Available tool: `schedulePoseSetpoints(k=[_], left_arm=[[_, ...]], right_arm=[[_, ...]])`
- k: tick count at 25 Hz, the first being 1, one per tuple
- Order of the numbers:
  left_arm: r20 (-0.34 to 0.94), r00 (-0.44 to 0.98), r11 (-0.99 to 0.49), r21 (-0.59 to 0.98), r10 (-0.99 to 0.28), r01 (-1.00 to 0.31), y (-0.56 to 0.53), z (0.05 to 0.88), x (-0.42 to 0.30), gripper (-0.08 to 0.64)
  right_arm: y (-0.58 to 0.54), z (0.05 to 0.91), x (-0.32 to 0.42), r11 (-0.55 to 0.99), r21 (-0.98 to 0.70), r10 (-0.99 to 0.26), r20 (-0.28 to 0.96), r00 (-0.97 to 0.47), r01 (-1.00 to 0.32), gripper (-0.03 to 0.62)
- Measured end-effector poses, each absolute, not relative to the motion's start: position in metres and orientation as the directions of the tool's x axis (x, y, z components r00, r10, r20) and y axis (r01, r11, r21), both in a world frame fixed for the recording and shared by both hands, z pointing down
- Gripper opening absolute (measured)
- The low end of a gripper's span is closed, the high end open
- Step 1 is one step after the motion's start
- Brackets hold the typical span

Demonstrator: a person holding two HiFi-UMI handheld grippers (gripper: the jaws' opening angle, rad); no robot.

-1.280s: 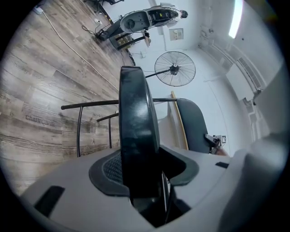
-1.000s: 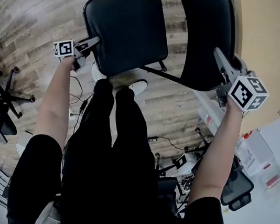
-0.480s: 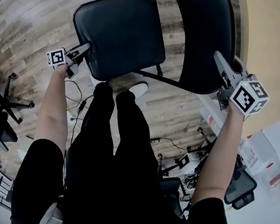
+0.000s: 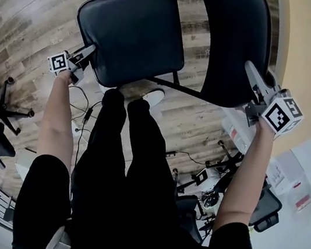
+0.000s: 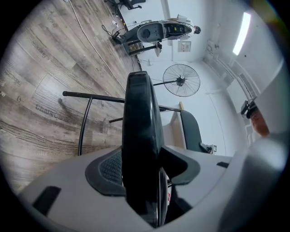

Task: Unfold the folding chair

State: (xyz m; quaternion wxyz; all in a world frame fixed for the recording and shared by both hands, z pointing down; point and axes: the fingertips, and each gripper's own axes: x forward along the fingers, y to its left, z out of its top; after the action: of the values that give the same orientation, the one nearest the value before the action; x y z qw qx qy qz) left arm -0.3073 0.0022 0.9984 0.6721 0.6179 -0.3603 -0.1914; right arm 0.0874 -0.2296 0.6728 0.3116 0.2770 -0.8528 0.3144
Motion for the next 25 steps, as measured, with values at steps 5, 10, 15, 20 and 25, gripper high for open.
schedulePoseSetpoints(k=[5,10,15,20,25], left_arm=[[0.233,0.663,0.152,0.972,-0.712,-0.178,0.005,1.007,-0.315,0.232],[0.257,0.633,0.19,0.966,-0.73,-0.173,0.015,1.014,-0.327,0.238],[0.272,0.621,0.203,0.962,-0.735,-0.181,0.017,1.021,-0.331,0.242],[0.299,0.61,0.219,0.954,-0.734,-0.204,0.02,1.027,-0.333,0.249],[0.299,0.599,0.215,0.954,-0.743,-0.21,0.021,1.03,-0.335,0.252]], right_arm=[[-0.219,0.671,0.072,0.671,-0.367,-0.261,0.696,-0.669,-0.644,0.112],[-0.206,0.672,0.053,0.675,-0.367,-0.251,0.702,-0.667,-0.64,0.112],[-0.199,0.672,0.045,0.667,-0.39,-0.245,0.69,-0.681,-0.635,0.112],[-0.191,0.67,0.037,0.667,-0.386,-0.249,0.691,-0.678,-0.638,0.11],[-0.184,0.668,0.032,0.671,-0.38,-0.248,0.695,-0.675,-0.637,0.11]])
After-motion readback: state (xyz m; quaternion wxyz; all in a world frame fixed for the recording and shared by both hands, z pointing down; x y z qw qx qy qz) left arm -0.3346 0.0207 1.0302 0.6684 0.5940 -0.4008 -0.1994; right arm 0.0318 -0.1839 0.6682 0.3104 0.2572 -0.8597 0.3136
